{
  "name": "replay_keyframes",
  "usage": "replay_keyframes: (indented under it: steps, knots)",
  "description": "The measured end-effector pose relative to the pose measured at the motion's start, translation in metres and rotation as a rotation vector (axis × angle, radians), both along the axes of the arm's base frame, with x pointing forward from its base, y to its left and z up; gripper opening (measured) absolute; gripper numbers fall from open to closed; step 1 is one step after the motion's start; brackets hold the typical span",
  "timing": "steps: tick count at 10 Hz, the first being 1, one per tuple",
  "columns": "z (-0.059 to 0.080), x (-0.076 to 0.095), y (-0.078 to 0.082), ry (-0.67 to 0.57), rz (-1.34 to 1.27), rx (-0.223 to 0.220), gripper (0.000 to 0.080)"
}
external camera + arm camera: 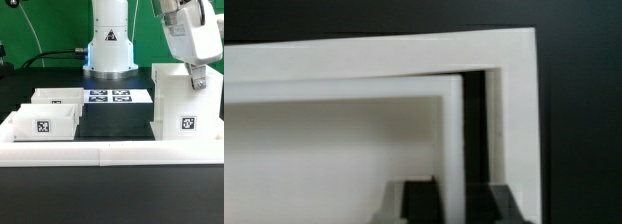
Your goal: Assemble drawer
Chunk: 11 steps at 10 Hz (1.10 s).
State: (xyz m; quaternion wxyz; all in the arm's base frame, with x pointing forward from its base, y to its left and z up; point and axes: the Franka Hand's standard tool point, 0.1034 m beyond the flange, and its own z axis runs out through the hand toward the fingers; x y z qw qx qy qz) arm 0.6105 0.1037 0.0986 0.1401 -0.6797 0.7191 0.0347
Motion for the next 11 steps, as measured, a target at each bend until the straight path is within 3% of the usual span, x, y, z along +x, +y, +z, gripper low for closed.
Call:
replay_keyframes:
  steps: [5, 11]
  knots:
    - [0.002, 0.035, 0.007, -0.012, -0.002, 0.006, 0.0045]
    - [0.002, 0.037, 0.007, -0.008, 0.000, 0.006, 0.0047]
